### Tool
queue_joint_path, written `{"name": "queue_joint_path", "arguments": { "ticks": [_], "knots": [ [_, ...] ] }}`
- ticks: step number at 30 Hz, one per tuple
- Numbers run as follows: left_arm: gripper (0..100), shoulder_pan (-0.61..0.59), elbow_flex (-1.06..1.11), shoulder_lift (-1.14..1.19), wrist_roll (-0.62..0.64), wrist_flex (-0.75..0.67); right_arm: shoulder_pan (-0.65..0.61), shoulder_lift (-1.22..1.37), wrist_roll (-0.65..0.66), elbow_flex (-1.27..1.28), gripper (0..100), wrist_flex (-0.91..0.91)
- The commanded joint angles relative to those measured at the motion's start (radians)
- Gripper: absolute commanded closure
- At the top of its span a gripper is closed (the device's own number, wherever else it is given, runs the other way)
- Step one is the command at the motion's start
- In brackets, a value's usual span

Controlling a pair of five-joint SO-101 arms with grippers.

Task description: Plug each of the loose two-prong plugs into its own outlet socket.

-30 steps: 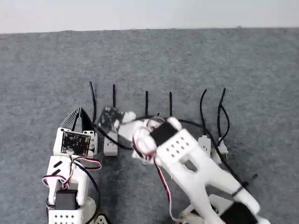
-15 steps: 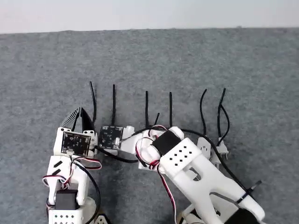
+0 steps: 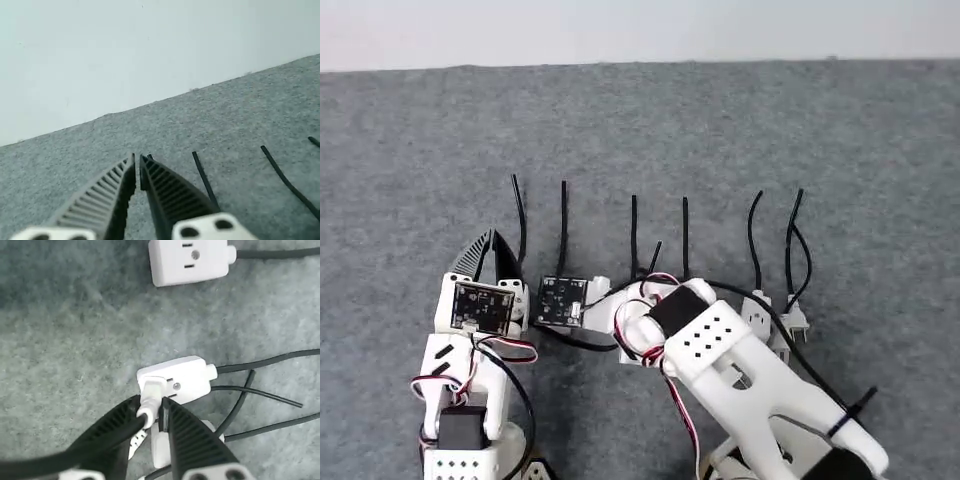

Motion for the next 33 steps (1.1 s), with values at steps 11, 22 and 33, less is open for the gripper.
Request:
{"name": "queue_joint_path", "arguments": {
  "ticks": [11, 22, 33],
  "knots": [
    [99, 0.009, -0.013, -0.014, 0.006, -0.032, 0.051, -0.03, 0.06, 0.086, 99.0, -0.101],
    [99, 0.009, -0.013, -0.014, 0.005, -0.032, 0.076, -0.028, 0.115, 0.092, 99.0, -0.107],
    [99, 0.009, -0.013, -0.014, -0.014, -0.032, 0.11, 0.163, 0.14, 0.106, 99.0, -0.214]
  ]
}}
